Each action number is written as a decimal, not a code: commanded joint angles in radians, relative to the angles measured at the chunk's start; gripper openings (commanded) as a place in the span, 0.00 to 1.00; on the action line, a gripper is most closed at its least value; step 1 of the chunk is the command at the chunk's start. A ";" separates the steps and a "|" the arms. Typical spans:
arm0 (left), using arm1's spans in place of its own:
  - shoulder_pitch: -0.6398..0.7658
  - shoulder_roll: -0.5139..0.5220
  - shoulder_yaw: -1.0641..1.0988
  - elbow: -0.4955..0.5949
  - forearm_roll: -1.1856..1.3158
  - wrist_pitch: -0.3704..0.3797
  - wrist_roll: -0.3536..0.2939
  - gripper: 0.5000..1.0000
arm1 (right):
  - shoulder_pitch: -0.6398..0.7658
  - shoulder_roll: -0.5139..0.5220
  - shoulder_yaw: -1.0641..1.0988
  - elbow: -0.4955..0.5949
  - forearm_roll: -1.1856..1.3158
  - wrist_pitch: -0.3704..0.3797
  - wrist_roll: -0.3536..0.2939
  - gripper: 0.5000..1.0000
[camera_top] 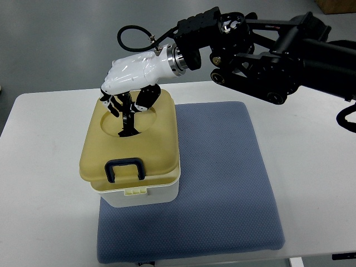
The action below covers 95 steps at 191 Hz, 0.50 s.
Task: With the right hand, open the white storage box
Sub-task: 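Lift the yellow lid up off the white box with the right hand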
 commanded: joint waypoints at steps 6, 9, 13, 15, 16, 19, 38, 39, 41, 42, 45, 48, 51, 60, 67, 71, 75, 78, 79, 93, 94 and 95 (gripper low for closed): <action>0.000 0.000 0.000 0.000 0.000 0.000 0.000 1.00 | 0.033 -0.031 0.009 0.000 0.003 -0.004 0.001 0.00; 0.000 0.000 0.000 0.000 0.000 0.000 0.000 1.00 | 0.036 -0.034 0.009 0.000 0.003 -0.004 0.001 0.00; 0.000 0.000 0.000 0.000 0.000 0.000 0.000 1.00 | 0.042 -0.042 0.009 0.000 0.003 -0.004 0.001 0.00; 0.000 0.000 0.000 0.000 0.000 0.000 0.000 1.00 | 0.044 -0.045 0.009 -0.002 0.001 -0.004 0.001 0.00; 0.000 0.000 0.000 0.000 0.000 0.000 0.000 1.00 | 0.044 -0.045 0.009 -0.002 0.001 -0.004 0.001 0.00; 0.000 0.000 0.000 0.000 0.000 0.000 0.000 1.00 | 0.047 -0.050 0.009 -0.002 0.001 -0.004 0.001 0.00; 0.000 0.000 0.000 0.000 0.000 0.000 0.000 1.00 | 0.056 -0.082 0.011 -0.009 0.000 -0.009 -0.001 0.00; 0.000 0.000 0.000 0.000 0.000 0.000 0.000 1.00 | 0.056 -0.082 0.011 -0.009 0.000 -0.009 -0.001 0.00; 0.000 0.000 0.000 0.000 0.000 0.000 0.000 1.00 | 0.057 -0.088 0.011 -0.009 0.000 -0.009 -0.001 0.00; 0.000 0.000 0.000 0.000 0.000 0.000 0.000 1.00 | 0.061 -0.093 0.011 -0.009 0.000 -0.010 -0.001 0.00; 0.000 0.000 0.000 0.000 0.000 0.000 0.000 1.00 | 0.064 -0.099 0.011 -0.009 0.000 -0.012 -0.001 0.00; 0.000 0.000 0.000 0.000 0.000 0.000 0.000 1.00 | 0.067 -0.105 0.011 -0.009 0.000 -0.015 -0.001 0.00; 0.000 0.000 0.000 0.000 0.000 0.000 0.000 1.00 | 0.071 -0.117 0.011 -0.009 0.001 -0.021 -0.001 0.00; 0.000 0.000 0.000 0.000 0.000 0.000 0.000 1.00 | 0.079 -0.140 0.011 -0.011 0.004 -0.032 0.002 0.00; 0.000 0.000 0.000 0.000 0.000 0.000 0.000 1.00 | 0.084 -0.157 0.009 -0.009 0.004 -0.038 0.002 0.00; 0.000 0.000 0.000 0.000 0.000 0.000 0.000 1.00 | 0.087 -0.169 0.009 -0.009 0.004 -0.043 0.005 0.00; 0.000 0.000 0.000 0.000 0.000 0.000 0.000 1.00 | 0.091 -0.182 0.009 -0.011 0.007 -0.046 0.010 0.00; 0.000 0.000 0.000 0.000 0.000 0.000 0.000 1.00 | 0.093 -0.188 0.009 -0.011 0.007 -0.047 0.013 0.00; 0.000 0.000 0.000 0.000 0.000 0.000 0.000 1.00 | 0.096 -0.194 0.009 -0.009 0.009 -0.049 0.016 0.00; 0.000 0.000 0.000 0.000 0.000 0.000 0.000 1.00 | 0.099 -0.220 0.006 -0.009 0.010 -0.056 0.025 0.00; 0.000 0.000 0.000 0.000 0.000 0.000 0.000 1.00 | 0.097 -0.222 0.006 -0.009 0.010 -0.059 0.025 0.00; 0.000 0.000 0.000 0.000 0.000 0.000 0.000 1.00 | 0.097 -0.222 0.006 -0.009 0.010 -0.059 0.025 0.00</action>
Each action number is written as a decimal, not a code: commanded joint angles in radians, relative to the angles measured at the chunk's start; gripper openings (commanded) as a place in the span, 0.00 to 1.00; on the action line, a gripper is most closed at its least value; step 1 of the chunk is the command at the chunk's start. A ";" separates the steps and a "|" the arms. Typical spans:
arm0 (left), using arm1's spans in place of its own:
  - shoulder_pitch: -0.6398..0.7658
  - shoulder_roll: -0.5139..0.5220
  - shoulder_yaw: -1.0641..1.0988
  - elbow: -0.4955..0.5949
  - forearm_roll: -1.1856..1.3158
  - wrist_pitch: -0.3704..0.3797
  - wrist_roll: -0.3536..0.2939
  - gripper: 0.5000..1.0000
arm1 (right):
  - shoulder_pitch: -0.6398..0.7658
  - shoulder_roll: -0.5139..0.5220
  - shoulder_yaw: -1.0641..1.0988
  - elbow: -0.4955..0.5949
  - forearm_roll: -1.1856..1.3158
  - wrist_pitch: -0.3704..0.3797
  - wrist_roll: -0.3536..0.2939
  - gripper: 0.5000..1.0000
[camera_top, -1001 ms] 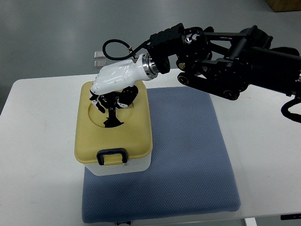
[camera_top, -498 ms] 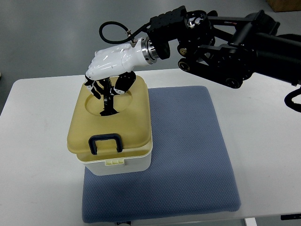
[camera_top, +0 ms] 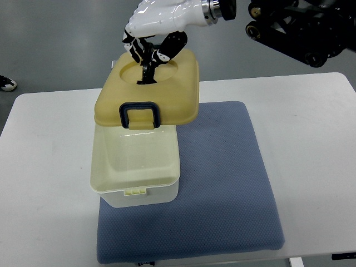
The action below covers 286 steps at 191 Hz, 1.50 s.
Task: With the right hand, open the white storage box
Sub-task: 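Lift the yellow lid up off the white box with the right hand, then lower the lid onto the cushion beside the box and release it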
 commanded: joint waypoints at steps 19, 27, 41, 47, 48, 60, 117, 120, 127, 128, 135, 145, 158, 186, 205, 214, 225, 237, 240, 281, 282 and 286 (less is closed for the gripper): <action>0.000 0.000 0.000 0.000 0.000 0.000 0.000 1.00 | 0.005 -0.057 -0.021 0.009 0.003 -0.046 0.015 0.00; 0.000 0.000 0.000 0.000 0.000 0.000 0.000 1.00 | 0.002 -0.074 -0.023 0.012 0.003 -0.053 0.015 0.00; 0.000 0.000 0.000 0.000 0.000 0.000 0.000 1.00 | -0.003 -0.103 -0.041 0.015 0.000 -0.058 0.015 0.00; 0.000 0.000 0.000 0.000 0.000 0.000 0.000 1.00 | -0.003 -0.111 -0.059 0.015 0.000 -0.062 0.015 0.00; 0.000 0.000 0.000 0.000 0.000 0.000 0.000 1.00 | -0.003 -0.111 -0.059 0.015 0.000 -0.062 0.015 0.00; 0.000 0.000 0.000 0.000 0.000 0.000 0.000 1.00 | -0.003 -0.125 -0.102 0.015 -0.003 -0.095 0.015 0.00; 0.000 0.000 0.000 0.000 0.000 0.000 0.000 1.00 | -0.050 -0.183 -0.214 0.010 -0.003 -0.205 0.015 0.00; 0.000 0.000 0.000 0.000 0.000 0.000 0.002 1.00 | -0.053 -0.185 -0.214 0.010 -0.004 -0.207 0.015 0.00; 0.000 0.000 0.000 0.000 0.000 0.000 0.000 1.00 | -0.065 -0.186 -0.214 0.007 -0.007 -0.210 0.013 0.00; 0.000 0.000 0.000 0.000 0.000 0.000 0.000 1.00 | -0.065 -0.186 -0.214 0.007 -0.007 -0.210 0.013 0.00; 0.000 0.000 0.000 0.000 0.000 0.000 0.000 1.00 | -0.078 -0.188 -0.214 0.003 -0.009 -0.211 0.013 0.00; 0.000 0.000 0.000 0.000 0.000 0.000 0.000 1.00 | -0.090 -0.192 -0.214 -0.004 -0.010 -0.216 0.013 0.00; 0.000 0.000 0.000 0.000 0.000 0.000 0.000 1.00 | -0.110 -0.195 -0.213 -0.027 -0.012 -0.228 0.012 0.00; 0.000 0.000 0.000 0.000 0.000 0.000 0.000 1.00 | -0.156 -0.195 -0.214 -0.060 -0.018 -0.256 0.013 0.00; 0.000 0.000 0.000 0.000 0.000 0.000 0.000 1.00 | -0.184 -0.195 -0.214 -0.079 -0.021 -0.270 0.013 0.00; 0.000 0.000 0.000 0.000 0.000 0.000 0.000 1.00 | -0.199 -0.194 -0.216 -0.091 -0.023 -0.279 0.013 0.00; 0.000 0.000 0.000 0.000 0.000 0.000 0.000 1.00 | -0.216 -0.192 -0.216 -0.108 -0.023 -0.286 0.013 0.00; 0.000 0.000 0.000 0.000 0.000 0.000 0.000 1.00 | -0.231 -0.185 -0.216 -0.126 -0.023 -0.294 0.013 0.00; 0.000 0.000 0.000 0.000 0.000 0.000 0.000 1.00 | -0.233 -0.183 -0.216 -0.129 -0.023 -0.294 0.013 0.00; 0.000 0.000 0.000 0.000 0.000 0.000 0.000 1.00 | -0.285 -0.166 -0.214 -0.157 -0.023 -0.300 0.016 0.00; 0.000 0.000 0.000 0.000 0.000 0.000 0.000 1.00 | -0.285 -0.166 -0.214 -0.157 -0.023 -0.300 0.016 0.00; 0.000 0.000 0.000 0.000 0.000 0.000 0.000 1.00 | -0.289 -0.163 -0.214 -0.157 -0.023 -0.303 0.016 0.00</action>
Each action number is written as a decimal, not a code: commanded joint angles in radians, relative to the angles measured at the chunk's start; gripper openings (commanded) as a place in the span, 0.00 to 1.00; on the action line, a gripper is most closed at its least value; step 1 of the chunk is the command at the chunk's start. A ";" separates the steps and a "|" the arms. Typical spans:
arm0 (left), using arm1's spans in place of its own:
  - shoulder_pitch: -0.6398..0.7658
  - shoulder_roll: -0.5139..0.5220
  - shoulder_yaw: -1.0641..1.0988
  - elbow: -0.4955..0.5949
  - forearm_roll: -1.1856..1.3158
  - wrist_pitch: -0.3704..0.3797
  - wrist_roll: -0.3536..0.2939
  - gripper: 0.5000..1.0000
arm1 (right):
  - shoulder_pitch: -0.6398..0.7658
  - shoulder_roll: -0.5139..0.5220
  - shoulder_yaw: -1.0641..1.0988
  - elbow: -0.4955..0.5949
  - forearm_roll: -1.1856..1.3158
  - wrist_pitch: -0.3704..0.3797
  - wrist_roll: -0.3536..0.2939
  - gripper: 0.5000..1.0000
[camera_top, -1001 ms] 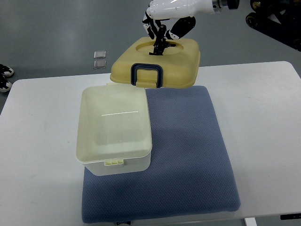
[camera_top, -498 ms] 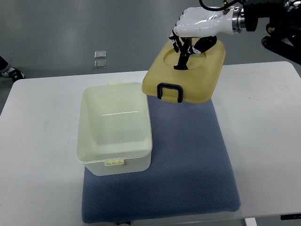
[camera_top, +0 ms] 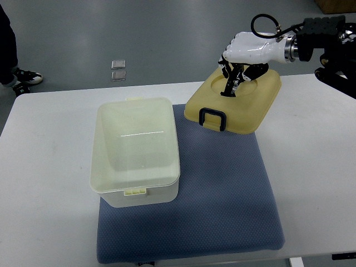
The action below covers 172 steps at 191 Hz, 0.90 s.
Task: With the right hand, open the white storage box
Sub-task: 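Lower the lid onto the cushion beside the box and release it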
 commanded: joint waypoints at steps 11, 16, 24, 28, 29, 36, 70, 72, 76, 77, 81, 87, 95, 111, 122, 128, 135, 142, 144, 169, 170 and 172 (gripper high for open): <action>0.000 0.000 0.000 0.000 0.000 0.000 0.000 1.00 | -0.033 0.013 0.001 -0.015 0.000 -0.014 0.001 0.00; 0.000 0.000 0.000 0.000 0.000 0.000 0.000 1.00 | -0.036 0.013 0.001 -0.015 0.000 -0.014 -0.001 0.00; 0.000 0.000 0.000 0.000 0.000 0.000 0.000 1.00 | -0.041 0.020 0.001 -0.015 0.000 -0.014 -0.001 0.00; 0.000 0.000 0.000 0.000 0.000 0.000 0.000 1.00 | -0.042 0.024 0.001 -0.015 0.000 -0.014 -0.001 0.00; 0.000 0.000 0.000 0.000 0.000 0.000 0.000 1.00 | -0.042 0.024 0.001 -0.015 0.000 -0.014 -0.001 0.00; 0.000 0.000 0.000 0.000 0.000 0.000 0.000 1.00 | -0.048 0.033 0.001 -0.015 0.000 -0.014 -0.001 0.00; 0.000 0.000 0.000 0.000 0.000 0.000 0.000 1.00 | -0.082 0.066 0.006 -0.013 0.003 -0.018 -0.004 0.00; 0.000 0.000 0.000 0.000 0.000 0.000 0.000 1.00 | -0.082 0.067 0.006 -0.013 0.003 -0.016 -0.005 0.00; 0.000 0.000 0.000 0.000 0.000 0.000 0.000 1.00 | -0.085 0.070 0.007 -0.013 0.005 -0.018 -0.007 0.00; 0.000 0.000 0.000 0.000 0.000 0.000 0.000 1.00 | -0.085 0.070 0.007 -0.013 0.005 -0.018 -0.007 0.00; 0.000 0.000 0.000 0.000 0.000 0.000 0.000 1.00 | -0.088 0.075 0.007 -0.013 0.005 -0.016 -0.007 0.00; 0.000 0.000 0.000 0.000 0.000 0.000 0.000 1.00 | -0.091 0.078 0.007 -0.013 0.006 -0.016 -0.007 0.00; 0.000 0.000 0.000 0.000 0.000 0.000 0.000 1.00 | -0.097 0.079 0.007 -0.013 0.006 -0.018 -0.008 0.00; 0.000 0.000 0.000 0.000 0.000 0.000 0.000 1.00 | -0.108 0.081 0.007 -0.013 0.009 -0.019 -0.008 0.00; 0.000 0.000 0.000 0.000 0.000 0.000 0.000 1.00 | -0.113 0.095 0.007 -0.013 0.014 -0.027 -0.008 0.05; 0.000 0.000 0.000 0.000 0.000 0.000 0.000 1.00 | -0.116 0.098 0.009 -0.013 0.015 -0.031 -0.008 0.16; 0.000 0.000 0.000 0.000 0.000 0.000 0.000 1.00 | -0.117 0.098 0.009 -0.013 0.018 -0.034 -0.008 0.26; 0.000 0.000 0.000 0.000 0.000 0.000 0.001 1.00 | -0.119 0.099 0.013 -0.013 0.020 -0.039 -0.008 0.48; 0.000 0.000 0.000 0.000 0.000 0.000 0.000 1.00 | -0.120 0.098 0.014 -0.013 0.020 -0.041 -0.008 0.54; 0.000 0.000 0.000 0.000 0.000 0.000 0.000 1.00 | -0.125 0.099 0.017 -0.004 0.023 -0.067 -0.005 0.83; 0.000 0.000 0.000 0.000 0.000 0.000 0.000 1.00 | -0.125 0.099 0.017 -0.004 0.023 -0.067 -0.005 0.83; 0.000 0.000 0.000 0.000 0.000 0.000 0.000 1.00 | -0.125 0.099 0.017 -0.004 0.026 -0.070 -0.005 0.83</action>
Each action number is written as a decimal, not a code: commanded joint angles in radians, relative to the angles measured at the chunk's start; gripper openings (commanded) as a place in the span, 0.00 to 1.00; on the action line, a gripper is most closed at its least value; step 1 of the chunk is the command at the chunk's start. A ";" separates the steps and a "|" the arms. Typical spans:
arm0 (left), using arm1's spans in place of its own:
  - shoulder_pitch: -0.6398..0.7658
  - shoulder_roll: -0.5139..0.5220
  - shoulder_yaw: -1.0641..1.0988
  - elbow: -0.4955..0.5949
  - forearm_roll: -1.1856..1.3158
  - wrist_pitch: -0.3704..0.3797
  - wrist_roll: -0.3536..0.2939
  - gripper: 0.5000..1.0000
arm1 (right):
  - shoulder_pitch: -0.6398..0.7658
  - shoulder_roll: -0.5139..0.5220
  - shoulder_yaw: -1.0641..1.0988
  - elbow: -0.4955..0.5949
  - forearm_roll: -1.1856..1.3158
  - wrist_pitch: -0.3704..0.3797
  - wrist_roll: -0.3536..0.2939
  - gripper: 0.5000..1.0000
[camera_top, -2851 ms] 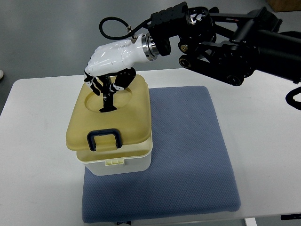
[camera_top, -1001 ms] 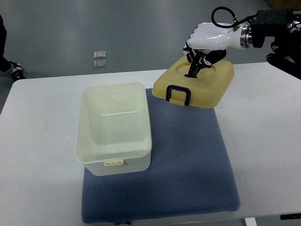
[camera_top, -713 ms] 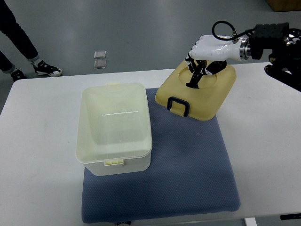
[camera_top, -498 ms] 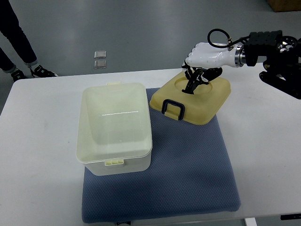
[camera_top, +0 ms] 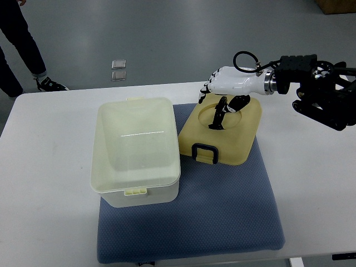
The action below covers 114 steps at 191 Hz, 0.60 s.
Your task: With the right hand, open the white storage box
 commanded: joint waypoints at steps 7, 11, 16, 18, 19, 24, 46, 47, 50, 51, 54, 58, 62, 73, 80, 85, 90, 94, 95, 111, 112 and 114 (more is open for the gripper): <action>0.000 0.000 0.000 0.000 0.000 0.000 0.000 1.00 | -0.002 0.000 0.001 0.009 0.018 -0.027 0.003 0.83; 0.000 0.000 0.000 0.000 0.000 0.000 0.000 1.00 | -0.002 0.000 0.001 0.012 0.026 -0.028 0.003 0.85; 0.000 0.000 0.000 0.000 0.000 0.000 0.000 1.00 | -0.002 0.000 0.001 0.015 0.031 -0.028 0.005 0.85; 0.000 0.000 0.000 0.000 0.000 0.000 0.000 1.00 | -0.002 -0.001 0.001 0.017 0.035 -0.028 0.005 0.85; 0.000 0.000 0.000 0.000 0.000 0.000 0.000 1.00 | 0.000 -0.001 0.001 0.020 0.037 -0.028 0.006 0.85; 0.000 0.000 0.000 0.000 0.000 0.000 0.000 1.00 | 0.000 -0.001 0.001 0.025 0.041 -0.028 0.008 0.85; 0.000 0.000 0.000 0.000 0.000 0.000 0.000 1.00 | 0.003 -0.004 0.001 0.046 0.058 -0.022 0.011 0.84; 0.000 0.000 0.000 0.000 0.000 0.000 0.000 1.00 | 0.003 -0.004 0.001 0.046 0.063 -0.019 0.011 0.85; 0.000 0.000 0.000 0.000 0.000 0.000 0.000 1.00 | 0.004 -0.004 0.001 0.046 0.067 -0.017 0.009 0.84; 0.000 0.000 0.000 0.000 0.000 0.000 0.000 1.00 | 0.004 -0.006 0.001 0.046 0.073 -0.016 0.009 0.85; 0.000 0.000 0.000 0.000 0.000 0.000 0.000 1.00 | 0.004 -0.007 0.001 0.046 0.080 -0.013 0.009 0.84; 0.000 0.000 0.000 0.000 0.000 0.000 0.000 1.00 | 0.006 -0.010 0.001 0.046 0.103 -0.001 0.008 0.84; 0.000 0.000 0.000 0.000 0.000 0.000 0.000 1.00 | 0.009 -0.015 0.001 0.046 0.121 0.010 0.005 0.85; 0.000 0.000 0.000 0.000 0.000 0.000 0.000 1.00 | 0.015 -0.021 0.002 0.048 0.158 0.061 0.000 0.86; 0.000 0.000 0.000 0.000 0.000 0.000 0.000 1.00 | 0.026 -0.023 0.002 0.049 0.167 0.117 0.000 0.86; 0.000 0.000 0.000 0.000 0.000 0.000 0.001 1.00 | 0.032 -0.023 0.002 0.049 0.169 0.144 0.000 0.86; 0.000 0.000 0.000 0.000 0.000 0.000 0.000 1.00 | 0.035 -0.024 0.002 0.049 0.172 0.168 0.000 0.86; 0.000 0.000 0.000 0.000 0.000 0.000 0.000 1.00 | 0.043 -0.027 0.002 0.049 0.173 0.190 0.000 0.86; 0.000 0.000 0.000 0.000 0.000 0.000 0.000 1.00 | 0.046 -0.029 0.004 0.049 0.175 0.199 0.000 0.86; 0.000 0.000 0.000 0.000 0.000 0.000 0.000 1.00 | 0.064 -0.042 0.004 0.049 0.179 0.263 0.000 0.86; 0.000 0.000 0.000 0.000 0.000 0.000 0.000 1.00 | 0.066 -0.044 0.004 0.049 0.182 0.271 0.000 0.86; 0.000 0.000 0.000 0.000 0.000 0.000 0.000 1.00 | 0.067 -0.044 0.004 0.049 0.185 0.277 0.000 0.86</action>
